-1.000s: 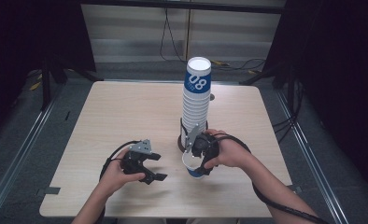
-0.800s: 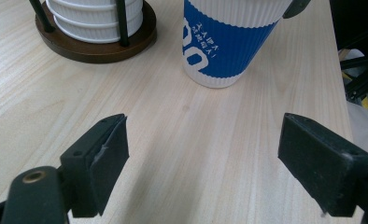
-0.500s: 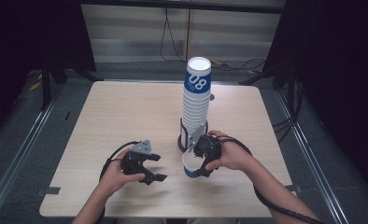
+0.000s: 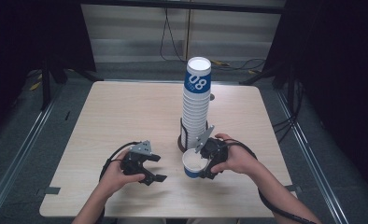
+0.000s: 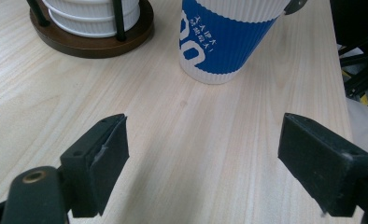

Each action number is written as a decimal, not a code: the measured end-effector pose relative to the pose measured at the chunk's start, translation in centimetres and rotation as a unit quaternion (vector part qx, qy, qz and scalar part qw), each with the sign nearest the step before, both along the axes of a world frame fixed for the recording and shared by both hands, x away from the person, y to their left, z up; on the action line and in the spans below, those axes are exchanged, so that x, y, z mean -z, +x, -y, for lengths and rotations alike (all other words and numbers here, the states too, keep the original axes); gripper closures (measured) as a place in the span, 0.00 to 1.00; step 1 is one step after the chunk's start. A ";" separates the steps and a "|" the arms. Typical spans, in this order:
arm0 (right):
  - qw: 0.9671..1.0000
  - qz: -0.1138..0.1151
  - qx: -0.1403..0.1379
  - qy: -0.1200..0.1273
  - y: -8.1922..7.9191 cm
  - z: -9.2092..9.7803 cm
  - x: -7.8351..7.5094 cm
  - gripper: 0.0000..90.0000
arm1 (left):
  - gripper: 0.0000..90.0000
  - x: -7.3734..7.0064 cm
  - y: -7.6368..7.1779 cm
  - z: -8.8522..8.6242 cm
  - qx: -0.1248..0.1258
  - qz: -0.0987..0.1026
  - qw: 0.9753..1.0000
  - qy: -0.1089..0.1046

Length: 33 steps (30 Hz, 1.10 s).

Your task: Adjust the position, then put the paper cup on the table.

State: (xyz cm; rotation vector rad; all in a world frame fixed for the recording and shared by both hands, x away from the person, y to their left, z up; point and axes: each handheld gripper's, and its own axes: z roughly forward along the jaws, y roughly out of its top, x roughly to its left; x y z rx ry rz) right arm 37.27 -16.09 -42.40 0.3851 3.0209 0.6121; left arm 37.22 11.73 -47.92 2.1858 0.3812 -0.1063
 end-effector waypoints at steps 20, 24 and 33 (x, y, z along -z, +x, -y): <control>1.000 0.004 0.022 0.021 -0.5 2.8 -0.1 0.15 | 0.18 -0.1 0.0 -0.5 -0.008 0.002 1.000 0.001; 1.000 0.006 0.022 0.015 -0.6 3.0 -0.1 0.15 | 0.18 0.0 0.0 -0.7 -0.010 0.000 1.000 0.001; 0.998 0.014 0.041 0.038 -0.8 4.0 0.0 0.15 | 0.18 -0.1 0.1 -1.1 -0.016 0.005 1.000 0.001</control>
